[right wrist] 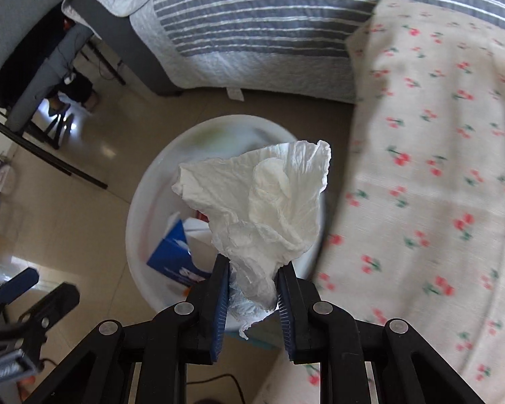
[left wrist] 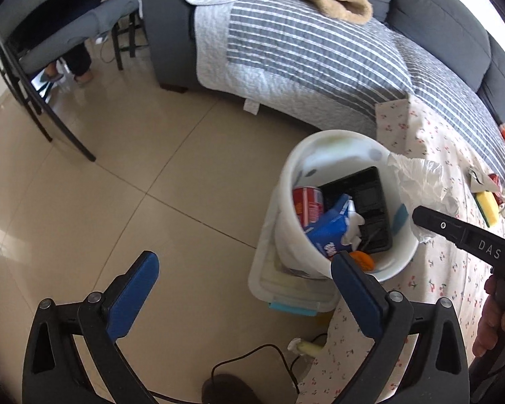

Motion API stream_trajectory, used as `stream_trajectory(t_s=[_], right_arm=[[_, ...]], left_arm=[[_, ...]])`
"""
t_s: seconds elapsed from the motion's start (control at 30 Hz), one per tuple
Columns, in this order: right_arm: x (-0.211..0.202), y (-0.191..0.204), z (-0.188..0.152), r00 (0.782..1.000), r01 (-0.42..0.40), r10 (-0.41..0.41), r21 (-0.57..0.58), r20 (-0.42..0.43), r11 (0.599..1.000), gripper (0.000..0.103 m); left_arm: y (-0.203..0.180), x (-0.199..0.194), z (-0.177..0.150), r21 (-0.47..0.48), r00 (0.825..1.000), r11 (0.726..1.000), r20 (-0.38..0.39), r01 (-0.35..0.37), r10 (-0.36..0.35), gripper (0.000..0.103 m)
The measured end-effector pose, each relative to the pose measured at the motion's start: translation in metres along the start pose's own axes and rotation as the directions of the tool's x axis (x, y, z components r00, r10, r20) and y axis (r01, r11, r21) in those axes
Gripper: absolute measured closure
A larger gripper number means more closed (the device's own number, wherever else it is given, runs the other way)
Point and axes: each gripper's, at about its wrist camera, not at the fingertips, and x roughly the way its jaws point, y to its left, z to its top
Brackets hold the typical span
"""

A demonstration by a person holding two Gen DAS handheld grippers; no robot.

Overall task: Collect trash
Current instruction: 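Carry the white tissue over the white bin and release it with the right tool, then grasp the paper snack bag with the left tool and lift it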

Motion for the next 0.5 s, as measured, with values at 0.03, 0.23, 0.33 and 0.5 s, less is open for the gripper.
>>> stream_trajectory(t_s=[0.03,0.23,0.33,0.5], right_arm=[[0.003,0.003,0.002,1.0,0.003,-0.003,-0.003,-0.003,1.0,0.079],[0.013,0.013,0.01,1.0,0.015,-0.015,-0.013,0.008,1.0,0.075],[0.012,0.013,0.011,1.0,0.009,-0.009,-0.004,0.007,1.0,0.053],[-0.006,0.004,0.01,0.999,-0.001,0.0,0.035,0.038,0.999,0.018]], left_arm=[[0.004,0.002,0.001,-0.013,1.0,1.0,-0.006,-0.002,0.002,0.0],[0.013,0.003,0.003,-0.043,1.0,0.999,-0.008,-0.002,0.002,0.0],[0.011,0.003,0.003,-0.047,1.0,0.999,-0.003,-0.008,0.008,0.0],[0.006,0.001,0.003,-0.05,1.0,0.999,0.0,0.002,-0.002,0.0]])
